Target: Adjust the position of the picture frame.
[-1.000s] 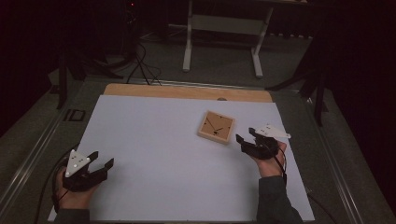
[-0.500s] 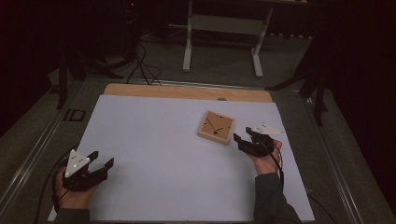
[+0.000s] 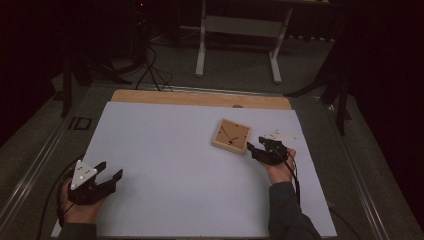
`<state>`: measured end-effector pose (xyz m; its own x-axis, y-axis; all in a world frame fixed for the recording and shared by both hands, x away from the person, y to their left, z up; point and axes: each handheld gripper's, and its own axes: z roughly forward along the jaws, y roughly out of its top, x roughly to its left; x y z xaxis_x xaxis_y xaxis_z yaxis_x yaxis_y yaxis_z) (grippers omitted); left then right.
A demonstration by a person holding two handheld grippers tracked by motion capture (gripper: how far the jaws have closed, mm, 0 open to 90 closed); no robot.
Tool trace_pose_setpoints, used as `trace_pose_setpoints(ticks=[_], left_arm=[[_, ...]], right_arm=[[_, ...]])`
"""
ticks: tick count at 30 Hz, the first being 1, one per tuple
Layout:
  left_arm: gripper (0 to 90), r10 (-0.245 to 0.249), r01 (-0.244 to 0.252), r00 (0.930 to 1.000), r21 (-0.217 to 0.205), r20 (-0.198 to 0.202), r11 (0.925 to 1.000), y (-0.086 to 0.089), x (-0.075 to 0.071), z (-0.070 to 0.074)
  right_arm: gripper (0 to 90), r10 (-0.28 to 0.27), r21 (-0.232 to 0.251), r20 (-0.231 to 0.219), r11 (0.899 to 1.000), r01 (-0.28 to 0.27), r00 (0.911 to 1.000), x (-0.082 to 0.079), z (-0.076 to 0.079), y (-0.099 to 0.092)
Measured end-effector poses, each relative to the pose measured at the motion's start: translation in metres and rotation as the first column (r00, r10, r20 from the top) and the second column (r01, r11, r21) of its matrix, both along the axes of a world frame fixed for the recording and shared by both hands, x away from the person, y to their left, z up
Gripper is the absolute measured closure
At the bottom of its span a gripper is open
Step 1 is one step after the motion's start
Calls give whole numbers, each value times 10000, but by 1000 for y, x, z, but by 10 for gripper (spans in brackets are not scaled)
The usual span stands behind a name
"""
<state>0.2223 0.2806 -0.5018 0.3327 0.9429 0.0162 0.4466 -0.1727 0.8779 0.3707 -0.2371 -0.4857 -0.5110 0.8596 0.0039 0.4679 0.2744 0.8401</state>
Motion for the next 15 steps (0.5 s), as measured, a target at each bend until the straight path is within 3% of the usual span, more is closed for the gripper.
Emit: trace_pose_setpoints(ticks=[15], left_arm=[[366, -45, 45, 10000, 50, -9, 10000, -1, 1, 0]], right_arm=[[505, -89, -76, -342, 9999, 87, 9994, 16, -14, 10]])
